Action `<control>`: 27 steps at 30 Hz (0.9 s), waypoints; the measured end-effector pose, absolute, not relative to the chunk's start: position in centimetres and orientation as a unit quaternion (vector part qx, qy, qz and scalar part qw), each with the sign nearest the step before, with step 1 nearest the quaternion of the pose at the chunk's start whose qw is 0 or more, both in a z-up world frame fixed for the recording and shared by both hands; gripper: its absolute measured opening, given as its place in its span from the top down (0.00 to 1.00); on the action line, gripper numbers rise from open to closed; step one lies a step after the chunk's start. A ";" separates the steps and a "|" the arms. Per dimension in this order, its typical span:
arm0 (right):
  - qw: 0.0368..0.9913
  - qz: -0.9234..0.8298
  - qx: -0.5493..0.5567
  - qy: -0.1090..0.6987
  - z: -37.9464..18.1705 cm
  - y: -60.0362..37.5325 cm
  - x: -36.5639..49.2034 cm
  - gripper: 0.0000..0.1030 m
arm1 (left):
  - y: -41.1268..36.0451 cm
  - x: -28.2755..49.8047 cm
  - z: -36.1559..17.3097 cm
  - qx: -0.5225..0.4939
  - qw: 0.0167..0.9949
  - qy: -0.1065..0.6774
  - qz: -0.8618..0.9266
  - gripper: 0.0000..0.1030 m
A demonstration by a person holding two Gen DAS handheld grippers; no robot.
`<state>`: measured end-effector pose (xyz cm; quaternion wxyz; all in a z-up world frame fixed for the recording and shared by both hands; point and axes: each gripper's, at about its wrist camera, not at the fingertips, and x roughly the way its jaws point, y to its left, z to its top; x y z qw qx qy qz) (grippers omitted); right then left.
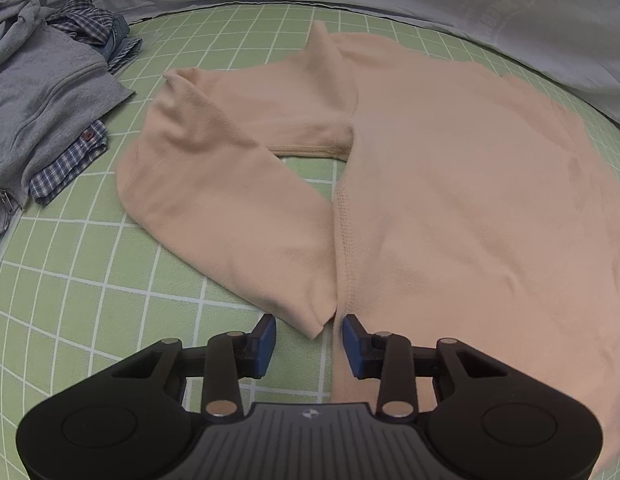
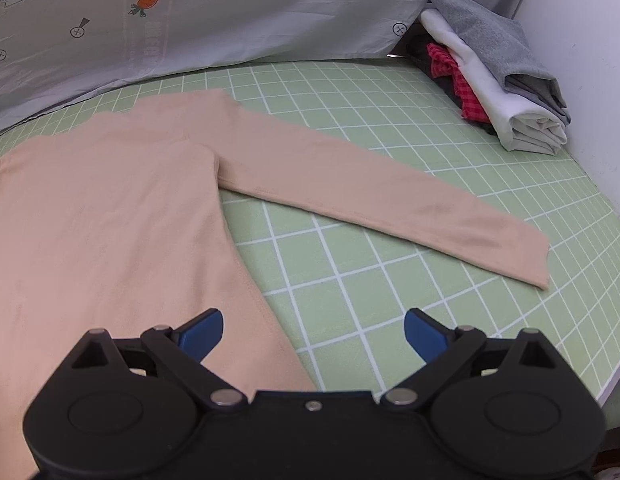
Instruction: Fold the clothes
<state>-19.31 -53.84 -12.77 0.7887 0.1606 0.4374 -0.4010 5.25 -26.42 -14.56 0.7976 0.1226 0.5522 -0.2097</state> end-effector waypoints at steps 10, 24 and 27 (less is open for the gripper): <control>0.788 -0.407 0.165 0.431 -12.6 -53.7 -19.9 0.05 | -26.1 5.6 -14.8 0.125 0.798 0.552 -0.206 0.68; 0.787 -0.409 0.173 0.429 -12.6 -53.6 -20.1 0.05 | -22.5 5.6 -12.5 0.007 0.814 0.543 -0.207 0.99; 0.791 -0.394 0.167 0.438 -12.8 -52.5 -19.4 0.05 | -19.0 5.7 -10.6 -0.079 0.818 0.535 -0.194 0.99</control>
